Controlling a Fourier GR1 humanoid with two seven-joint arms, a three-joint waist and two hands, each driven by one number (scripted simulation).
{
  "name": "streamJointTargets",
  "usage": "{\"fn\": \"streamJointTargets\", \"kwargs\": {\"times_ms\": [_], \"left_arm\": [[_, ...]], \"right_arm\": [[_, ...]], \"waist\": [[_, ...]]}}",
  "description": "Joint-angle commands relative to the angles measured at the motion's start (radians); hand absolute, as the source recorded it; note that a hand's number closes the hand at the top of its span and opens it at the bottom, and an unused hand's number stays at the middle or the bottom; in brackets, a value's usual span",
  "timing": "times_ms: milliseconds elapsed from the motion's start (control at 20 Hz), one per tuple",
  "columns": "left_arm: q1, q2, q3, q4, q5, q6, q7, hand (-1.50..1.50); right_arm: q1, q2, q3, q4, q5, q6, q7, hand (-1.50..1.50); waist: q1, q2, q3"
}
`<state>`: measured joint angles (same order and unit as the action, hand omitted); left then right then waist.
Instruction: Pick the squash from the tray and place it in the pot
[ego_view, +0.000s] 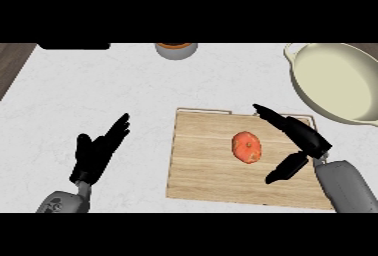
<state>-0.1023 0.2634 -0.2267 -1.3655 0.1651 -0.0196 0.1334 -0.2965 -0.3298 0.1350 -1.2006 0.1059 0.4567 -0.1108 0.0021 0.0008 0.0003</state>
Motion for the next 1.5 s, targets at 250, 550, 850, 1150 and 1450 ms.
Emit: {"fn": "streamJointTargets", "kwargs": {"times_ms": [250, 550, 850, 1150, 1450], "left_arm": [[-0.008, -0.025, 0.032, -0.005, -0.023, -0.034, 0.023, 0.00], [0.031, -0.019, 0.070, -0.014, -0.046, -0.074, -0.031, 0.00], [-0.054, -0.060, 0.067, 0.090, -0.074, -0.050, -0.029, 0.00], [-0.018, -0.046, 0.076, 0.011, -0.064, -0.066, 0.003, 0.00], [0.015, -0.066, 0.069, 0.020, -0.088, -0.053, -0.015, 0.00]], "right_arm": [[-0.019, 0.110, -0.057, 0.155, -0.059, 0.046, -0.063, -1.50], [-0.129, 0.168, -0.081, 0.341, -0.031, 0.051, -0.078, -1.50], [-0.043, 0.145, 0.042, 0.375, 0.169, -0.024, -0.381, 1.50], [-0.082, 0.162, -0.029, 0.549, 0.115, 0.014, -0.456, 1.50], [-0.100, 0.174, -0.058, 0.532, 0.101, -0.002, -0.533, 1.50]], "waist": [[0.002, 0.000, 0.000], [0.006, 0.000, 0.000], [0.003, 0.005, 0.001], [0.016, 0.004, 0.001], [0.005, 0.001, 0.000]]}}
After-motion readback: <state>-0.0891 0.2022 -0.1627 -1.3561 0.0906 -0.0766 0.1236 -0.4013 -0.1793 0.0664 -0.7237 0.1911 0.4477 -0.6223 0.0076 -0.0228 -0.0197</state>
